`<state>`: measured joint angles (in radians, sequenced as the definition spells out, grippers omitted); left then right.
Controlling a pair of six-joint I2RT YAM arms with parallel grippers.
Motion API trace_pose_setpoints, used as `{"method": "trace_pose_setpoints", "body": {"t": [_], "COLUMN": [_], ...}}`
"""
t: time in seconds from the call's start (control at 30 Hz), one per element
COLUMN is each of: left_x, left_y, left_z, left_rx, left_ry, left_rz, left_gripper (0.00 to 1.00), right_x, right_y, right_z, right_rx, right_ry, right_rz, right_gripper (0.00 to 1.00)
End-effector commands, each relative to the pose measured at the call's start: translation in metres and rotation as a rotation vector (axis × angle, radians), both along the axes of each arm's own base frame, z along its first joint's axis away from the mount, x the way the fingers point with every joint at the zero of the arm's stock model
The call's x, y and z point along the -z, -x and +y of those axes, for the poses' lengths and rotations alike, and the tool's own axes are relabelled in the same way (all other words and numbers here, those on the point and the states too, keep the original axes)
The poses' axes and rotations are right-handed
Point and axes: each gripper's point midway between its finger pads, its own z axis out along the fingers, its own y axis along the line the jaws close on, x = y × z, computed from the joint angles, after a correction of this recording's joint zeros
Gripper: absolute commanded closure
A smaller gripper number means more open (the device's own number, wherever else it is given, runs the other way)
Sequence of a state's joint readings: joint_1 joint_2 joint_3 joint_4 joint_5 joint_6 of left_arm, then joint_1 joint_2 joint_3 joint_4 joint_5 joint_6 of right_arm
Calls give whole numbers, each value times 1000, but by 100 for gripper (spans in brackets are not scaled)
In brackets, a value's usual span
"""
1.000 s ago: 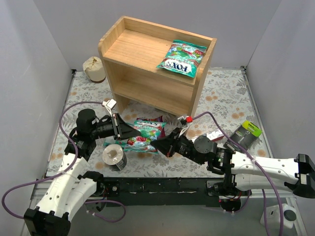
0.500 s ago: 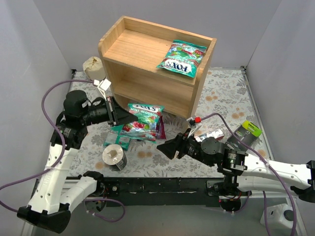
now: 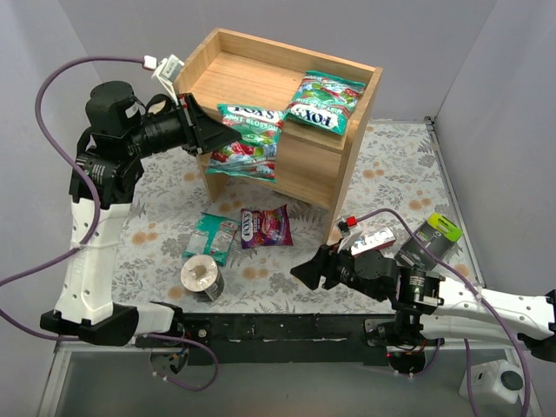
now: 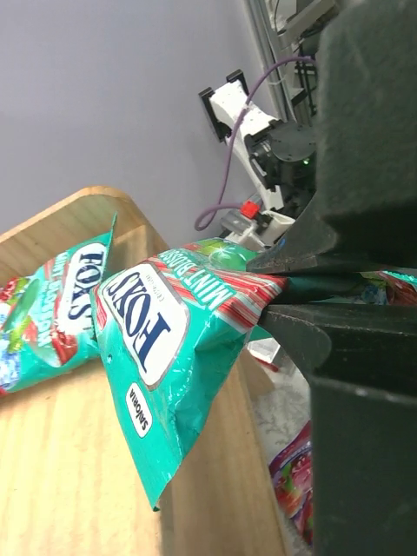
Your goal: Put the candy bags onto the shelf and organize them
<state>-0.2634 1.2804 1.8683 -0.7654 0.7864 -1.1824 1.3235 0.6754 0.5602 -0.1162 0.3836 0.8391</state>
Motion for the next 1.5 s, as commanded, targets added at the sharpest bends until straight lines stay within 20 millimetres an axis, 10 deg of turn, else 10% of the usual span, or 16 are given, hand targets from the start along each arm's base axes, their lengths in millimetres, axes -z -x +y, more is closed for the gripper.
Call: {"method": "trace_pose_setpoints", "body": {"t": [0.0,0.3,1.1,1.47], "left_x": [-35,-94,-23,-3], "left_y": [-4,-41,-138,-150], "left_z": [7,14,11,-29], "left_rx": [-60,-168,154,111], "left_ry": [6,24,51,0], "left_rz": [-122,-299,-202,-204], "left_gripper": [100,100,100,72], "right_x": [21,48,76,91], "right_y": [5,13,15,18], "right_z": [-1,-9,-9,-3], "right_rx": [-4,-8,8,-5], "right_ry": [30,28,58,84], "right_rz": [51,112,172,201], "right_gripper": [33,34,36,36]}}
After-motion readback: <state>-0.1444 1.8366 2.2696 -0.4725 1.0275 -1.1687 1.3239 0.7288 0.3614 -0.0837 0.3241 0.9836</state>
